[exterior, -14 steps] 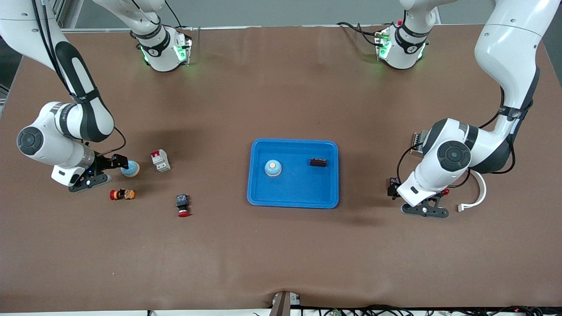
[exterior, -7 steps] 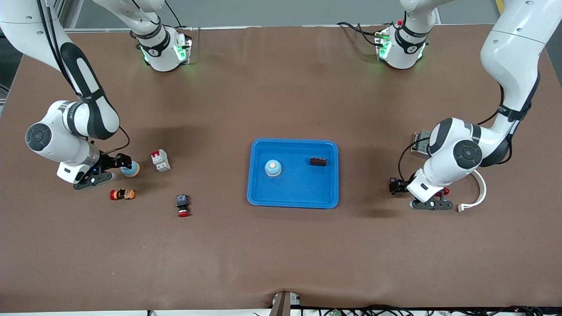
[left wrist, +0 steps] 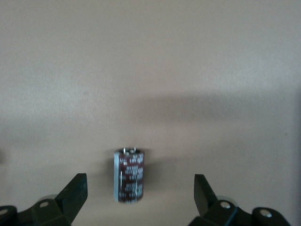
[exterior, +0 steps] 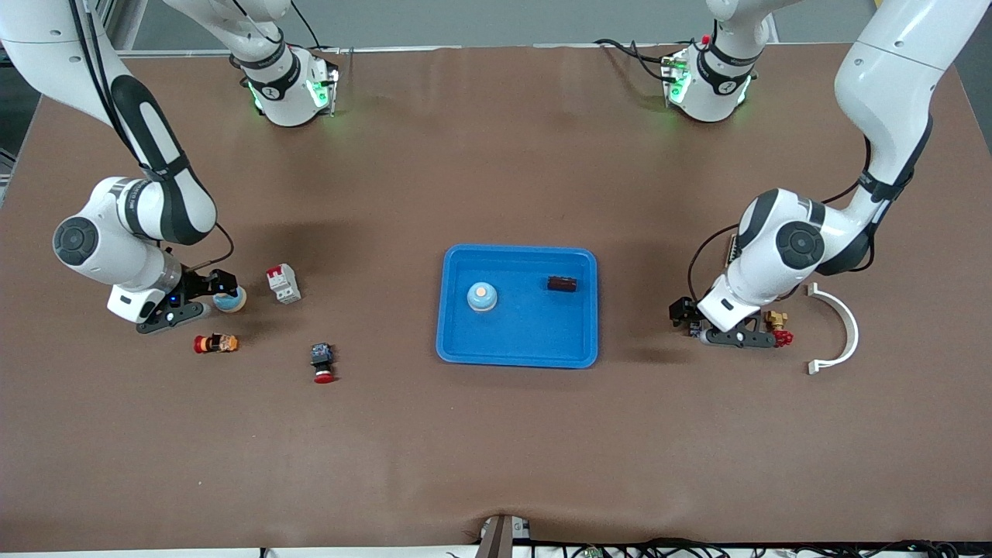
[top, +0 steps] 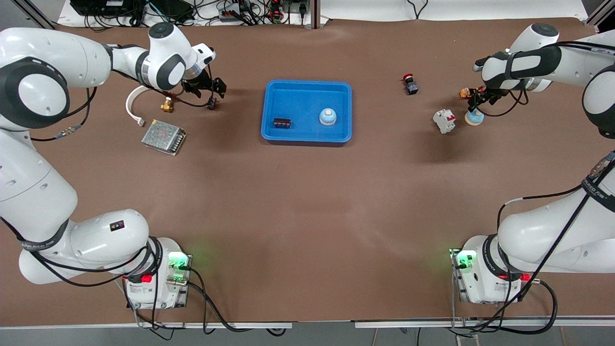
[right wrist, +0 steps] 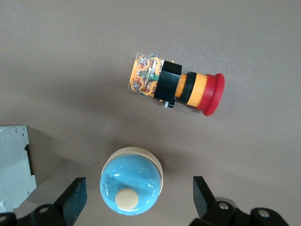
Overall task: Place electrolytic capacitor and blue bell in tray
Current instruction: 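Grasp the second blue button with the right gripper while the left gripper grasps the capacitor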
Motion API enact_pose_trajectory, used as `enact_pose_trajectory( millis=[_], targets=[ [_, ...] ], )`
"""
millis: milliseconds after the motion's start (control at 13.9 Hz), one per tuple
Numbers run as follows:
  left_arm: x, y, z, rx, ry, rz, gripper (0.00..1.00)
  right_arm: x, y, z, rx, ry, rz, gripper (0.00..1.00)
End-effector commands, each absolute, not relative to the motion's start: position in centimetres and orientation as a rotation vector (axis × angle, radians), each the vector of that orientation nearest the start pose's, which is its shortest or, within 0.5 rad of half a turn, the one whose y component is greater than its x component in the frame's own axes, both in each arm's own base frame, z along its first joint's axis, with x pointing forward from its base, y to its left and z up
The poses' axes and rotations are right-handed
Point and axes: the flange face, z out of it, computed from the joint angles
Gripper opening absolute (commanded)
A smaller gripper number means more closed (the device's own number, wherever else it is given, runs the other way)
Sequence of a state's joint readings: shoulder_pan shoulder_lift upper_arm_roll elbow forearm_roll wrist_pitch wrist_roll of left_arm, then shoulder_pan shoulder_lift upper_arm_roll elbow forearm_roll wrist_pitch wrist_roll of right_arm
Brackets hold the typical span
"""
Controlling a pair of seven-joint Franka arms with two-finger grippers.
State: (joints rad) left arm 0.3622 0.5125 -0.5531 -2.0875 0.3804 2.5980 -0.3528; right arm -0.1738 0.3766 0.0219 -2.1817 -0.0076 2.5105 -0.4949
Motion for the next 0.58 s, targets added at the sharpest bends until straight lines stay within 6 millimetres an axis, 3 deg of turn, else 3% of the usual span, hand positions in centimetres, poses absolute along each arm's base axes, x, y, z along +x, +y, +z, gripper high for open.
enact_pose_trajectory(
  millis=[0, 504],
  targets=[
    [56.1, -11.6, 22.6, -3.157, 0.198, -0.163, 1.00, 54.6, -8.2, 20.7, -3.072, -0.557, 0.066, 1.00],
    [55.6, -12.0, 20.7, -3.094, 0.227, -0.224, 1.00, 53.7, -8.0, 19.1, -3.072, -0.557, 0.061, 1.00]
  ],
)
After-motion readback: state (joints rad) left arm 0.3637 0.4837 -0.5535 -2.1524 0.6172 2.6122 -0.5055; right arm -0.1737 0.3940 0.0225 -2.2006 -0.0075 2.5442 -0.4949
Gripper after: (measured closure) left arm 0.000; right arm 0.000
